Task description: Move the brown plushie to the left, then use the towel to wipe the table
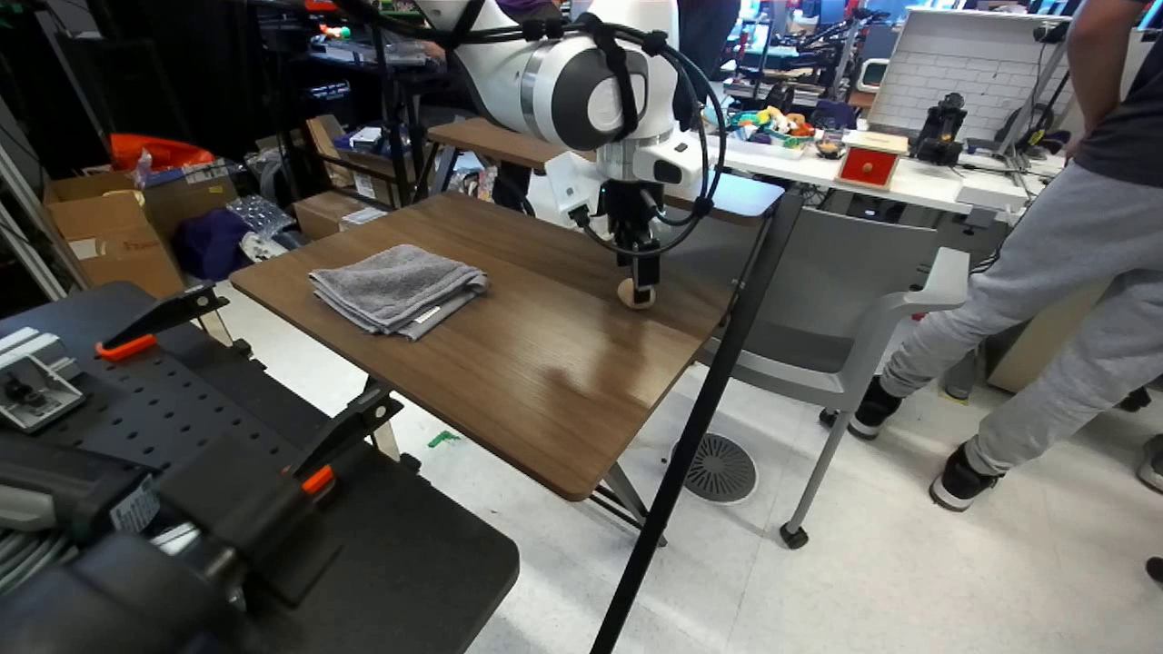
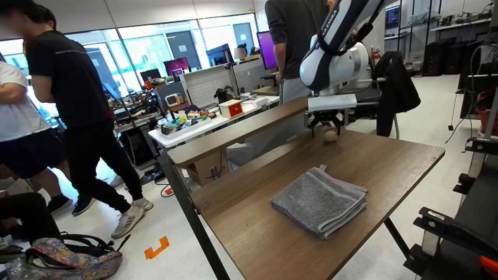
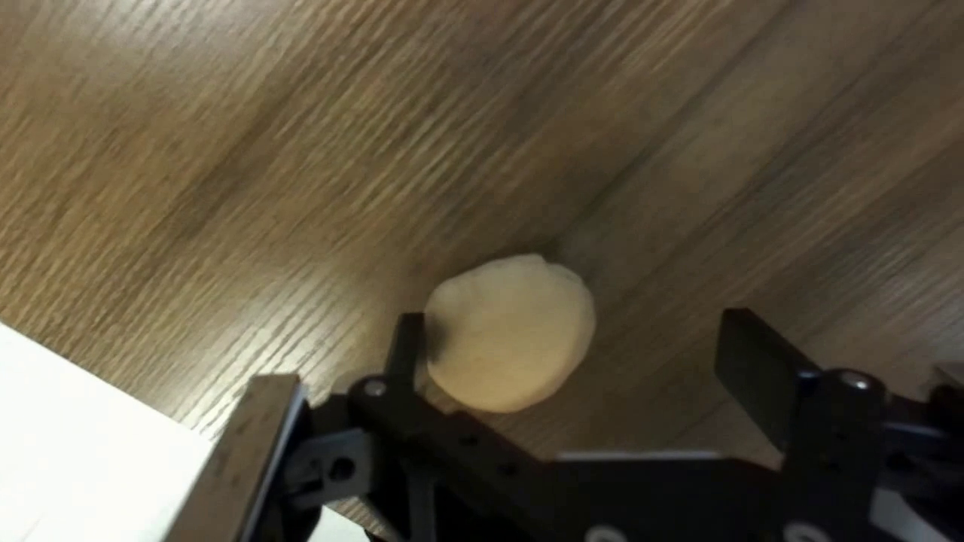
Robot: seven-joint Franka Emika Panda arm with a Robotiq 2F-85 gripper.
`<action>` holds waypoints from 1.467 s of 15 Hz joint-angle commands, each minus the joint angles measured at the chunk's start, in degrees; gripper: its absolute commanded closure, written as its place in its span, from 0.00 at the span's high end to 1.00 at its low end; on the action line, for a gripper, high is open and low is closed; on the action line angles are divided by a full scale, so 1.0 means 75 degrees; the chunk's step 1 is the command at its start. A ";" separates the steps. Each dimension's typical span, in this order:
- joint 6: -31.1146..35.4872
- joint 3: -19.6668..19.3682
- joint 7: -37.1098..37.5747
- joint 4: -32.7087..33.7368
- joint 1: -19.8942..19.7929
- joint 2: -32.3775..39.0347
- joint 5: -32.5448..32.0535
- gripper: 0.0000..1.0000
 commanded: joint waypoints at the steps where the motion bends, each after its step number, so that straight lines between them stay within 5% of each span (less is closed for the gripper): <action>1: -0.0333 0.0160 0.0127 0.0555 -0.0142 0.0231 0.0149 0.65; 10: -0.1185 0.0158 0.0630 0.1005 -0.0553 0.0404 0.0220 0.01; 22: 0.0470 0.2498 -0.2139 -0.1726 -0.0420 -0.1518 0.1431 0.03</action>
